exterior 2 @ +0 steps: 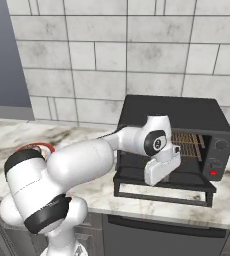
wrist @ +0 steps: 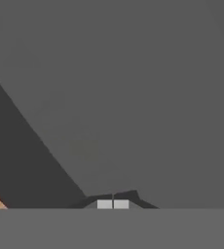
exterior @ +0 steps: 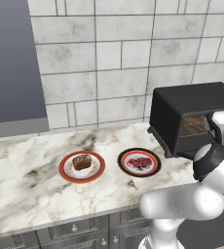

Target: Open the toaster oven door. Place the bread on the bottom rack in the toaster oven and place the steak on the top rack.

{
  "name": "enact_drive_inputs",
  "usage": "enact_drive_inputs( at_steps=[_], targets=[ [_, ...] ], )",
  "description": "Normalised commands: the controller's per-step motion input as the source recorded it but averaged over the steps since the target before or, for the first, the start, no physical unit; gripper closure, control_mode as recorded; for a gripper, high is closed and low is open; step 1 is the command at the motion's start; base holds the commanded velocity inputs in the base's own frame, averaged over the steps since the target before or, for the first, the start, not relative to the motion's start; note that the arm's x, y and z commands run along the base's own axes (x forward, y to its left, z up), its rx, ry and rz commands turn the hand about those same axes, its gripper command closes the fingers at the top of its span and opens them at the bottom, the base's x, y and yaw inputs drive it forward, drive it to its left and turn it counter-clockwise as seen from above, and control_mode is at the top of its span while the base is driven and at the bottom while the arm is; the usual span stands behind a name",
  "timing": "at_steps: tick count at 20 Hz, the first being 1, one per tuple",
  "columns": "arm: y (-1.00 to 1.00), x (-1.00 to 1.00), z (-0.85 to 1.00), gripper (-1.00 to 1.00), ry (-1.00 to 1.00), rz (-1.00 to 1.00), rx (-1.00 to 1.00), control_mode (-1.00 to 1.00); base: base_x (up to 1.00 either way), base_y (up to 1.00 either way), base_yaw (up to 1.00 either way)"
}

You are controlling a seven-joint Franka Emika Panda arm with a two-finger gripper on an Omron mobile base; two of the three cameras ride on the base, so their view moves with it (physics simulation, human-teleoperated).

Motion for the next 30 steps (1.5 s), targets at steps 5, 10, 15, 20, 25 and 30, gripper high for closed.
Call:
enact_drive_inputs(
  at_steps=[5,10,15,20,25,30],
  targets=[
    [-0.08,-0.36,-0.43,1.0,0.0,-0.01,0.05,-1.0,0.0,0.0,0.0],
    [0.0,-0.39,-0.51,1.0,0.0,-0.08,0.04,-1.0,0.0,0.0,0.0],
    [0.0,-0.34,-0.55,1.0,0.0,-0.13,0.04,-1.0,0.0,0.0,0.0],
    [0.02,-0.38,-0.67,1.0,0.0,-0.14,0.0,-1.0,0.0,0.0,0.0],
    [0.01,-0.19,-0.12,1.0,-0.02,-0.1,0.11,-1.0,0.0,0.0,0.0],
    [0.01,-0.11,0.55,1.0,-0.02,-0.09,0.16,-1.0,0.0,0.0,0.0]
  ],
)
